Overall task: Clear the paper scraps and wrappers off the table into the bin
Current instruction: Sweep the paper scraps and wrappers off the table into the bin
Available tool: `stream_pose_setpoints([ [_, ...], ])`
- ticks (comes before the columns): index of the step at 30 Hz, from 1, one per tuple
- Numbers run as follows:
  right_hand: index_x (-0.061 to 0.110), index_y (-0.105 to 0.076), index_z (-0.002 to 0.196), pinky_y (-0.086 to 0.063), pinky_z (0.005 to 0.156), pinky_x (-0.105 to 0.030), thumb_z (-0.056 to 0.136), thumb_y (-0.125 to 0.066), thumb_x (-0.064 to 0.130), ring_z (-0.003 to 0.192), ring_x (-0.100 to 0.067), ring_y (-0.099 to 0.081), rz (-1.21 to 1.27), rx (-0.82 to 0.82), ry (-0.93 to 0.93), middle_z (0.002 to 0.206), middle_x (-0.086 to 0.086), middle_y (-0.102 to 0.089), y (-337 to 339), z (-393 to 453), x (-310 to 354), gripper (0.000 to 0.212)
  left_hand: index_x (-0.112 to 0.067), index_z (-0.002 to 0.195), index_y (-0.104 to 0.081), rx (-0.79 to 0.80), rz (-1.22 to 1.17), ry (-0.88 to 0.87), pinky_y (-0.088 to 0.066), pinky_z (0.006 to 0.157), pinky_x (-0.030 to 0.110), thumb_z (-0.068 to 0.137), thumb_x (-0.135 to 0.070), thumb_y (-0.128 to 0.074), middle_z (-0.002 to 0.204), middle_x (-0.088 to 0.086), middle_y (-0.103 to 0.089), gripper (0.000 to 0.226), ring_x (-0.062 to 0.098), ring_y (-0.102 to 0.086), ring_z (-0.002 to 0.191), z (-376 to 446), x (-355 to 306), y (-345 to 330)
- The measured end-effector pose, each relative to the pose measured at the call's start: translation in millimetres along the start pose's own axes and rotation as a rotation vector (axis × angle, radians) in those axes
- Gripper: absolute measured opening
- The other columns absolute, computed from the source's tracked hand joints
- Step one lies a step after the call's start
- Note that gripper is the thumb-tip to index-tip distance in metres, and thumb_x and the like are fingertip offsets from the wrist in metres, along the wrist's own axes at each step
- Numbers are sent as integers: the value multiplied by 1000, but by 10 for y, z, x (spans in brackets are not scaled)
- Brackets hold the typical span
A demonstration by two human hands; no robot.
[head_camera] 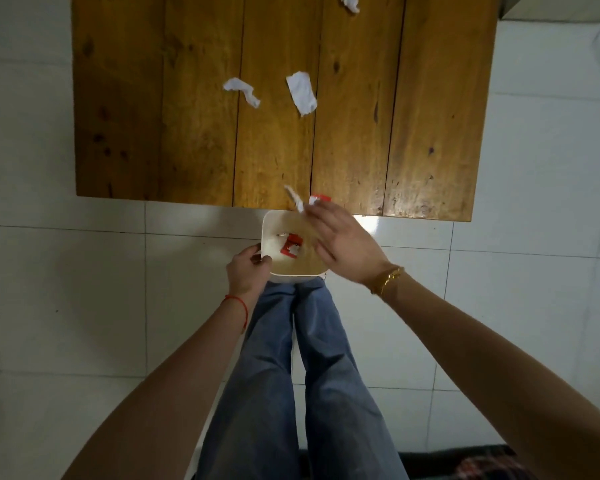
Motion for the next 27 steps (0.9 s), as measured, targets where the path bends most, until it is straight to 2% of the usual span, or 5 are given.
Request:
stream_pose_setpoints([
  [5, 5, -52, 132, -40, 104, -41, 96, -43, 19, 124, -27, -49, 100, 19, 136, 138, -13, -51, -27, -84, 299, 39, -16, 105, -69, -2, -34, 8, -41, 73, 17, 81, -13, -54, 98, 2, -71, 28, 12, -59, 81, 24, -51, 43],
  [10, 9, -34, 146, -30, 114, -42, 95, -42, 22, 139, -26, -33, 67, -181, -114, 150, -12, -37, 642, 630, -240, 52, -11, 110, -67, 2, -26, -11, -39, 68, 10, 83, -12, -54, 100, 3, -70, 30, 7, -56, 76, 59, -153, 101],
  [15, 12, -16, 152, -17, 120, -41, 98, -41, 29, 147, -26, -14, 10, -102, -215, 160, -9, -16, 863, 1271, -591, 62, -11, 102, -69, 8, -32, -31, -39, 55, 1, 83, -10, -53, 88, 1, -70, 24, 1, -56, 67, 110, -192, 145],
  [18, 11, -19, 151, -14, 120, -39, 98, -40, 30, 148, -26, -12, -26, -22, -218, 160, -9, -16, 755, 1396, -619, 60, -16, 96, -70, 14, -41, -42, -38, 51, 2, 81, -10, -53, 76, -6, -66, 24, -2, -55, 64, 134, -203, 173],
  [27, 9, -36, 145, -16, 120, -45, 95, -40, 30, 146, -26, -21, -110, 134, 172, 153, -12, -34, 21, 575, 132, 54, -16, 100, -70, -1, -65, -23, -35, 52, -4, 81, -8, -53, 79, -5, -67, 27, -5, -54, 63, 140, -169, 275],
])
Point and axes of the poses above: each hand's wrist, its own z-axis towards the middle knuckle, its own y-axis out of the back of the hand, x = y × z, the point moved 10 cm from there along z, towards the middle knuckle
